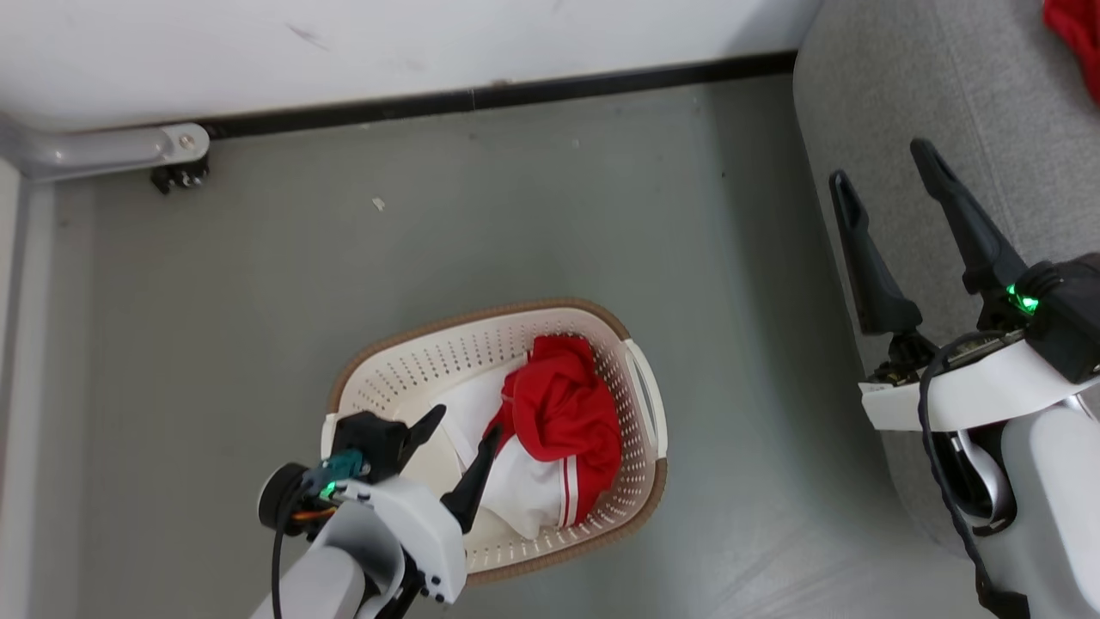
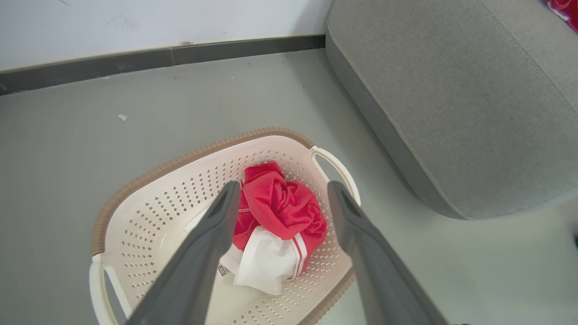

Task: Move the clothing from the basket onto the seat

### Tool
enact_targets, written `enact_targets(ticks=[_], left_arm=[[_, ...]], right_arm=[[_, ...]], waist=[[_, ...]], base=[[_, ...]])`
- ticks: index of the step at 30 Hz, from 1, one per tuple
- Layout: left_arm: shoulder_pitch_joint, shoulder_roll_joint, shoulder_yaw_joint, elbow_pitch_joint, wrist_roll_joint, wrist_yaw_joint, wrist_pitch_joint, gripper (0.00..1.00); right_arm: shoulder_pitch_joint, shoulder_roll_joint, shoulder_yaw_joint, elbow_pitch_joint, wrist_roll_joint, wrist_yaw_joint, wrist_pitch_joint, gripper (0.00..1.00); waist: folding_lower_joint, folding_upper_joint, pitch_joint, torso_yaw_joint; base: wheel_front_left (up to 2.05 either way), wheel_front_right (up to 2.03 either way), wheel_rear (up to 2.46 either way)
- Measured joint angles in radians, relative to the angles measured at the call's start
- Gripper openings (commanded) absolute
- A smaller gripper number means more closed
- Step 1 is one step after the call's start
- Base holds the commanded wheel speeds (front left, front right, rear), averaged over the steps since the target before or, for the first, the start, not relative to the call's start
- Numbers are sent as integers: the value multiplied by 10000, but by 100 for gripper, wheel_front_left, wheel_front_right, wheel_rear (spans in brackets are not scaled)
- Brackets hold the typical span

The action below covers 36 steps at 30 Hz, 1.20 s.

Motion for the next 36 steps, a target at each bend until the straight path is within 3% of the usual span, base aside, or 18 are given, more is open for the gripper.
enact_targets(ticks=[19,36], left_arm=[[-2375,-414,-219,1728,-662,23,2284,100],[-4001,-462,-487,2499,-1007,454,3440,100]], right_arm=[[-1412,-61,96,-353,257,0,-2,100],[-2610,-38,426,-617,326,0,-44,100]], waist=[[0,0,2213,-455],[0,0,3781,-799]], base=[[0,0,0],[0,0,0]])
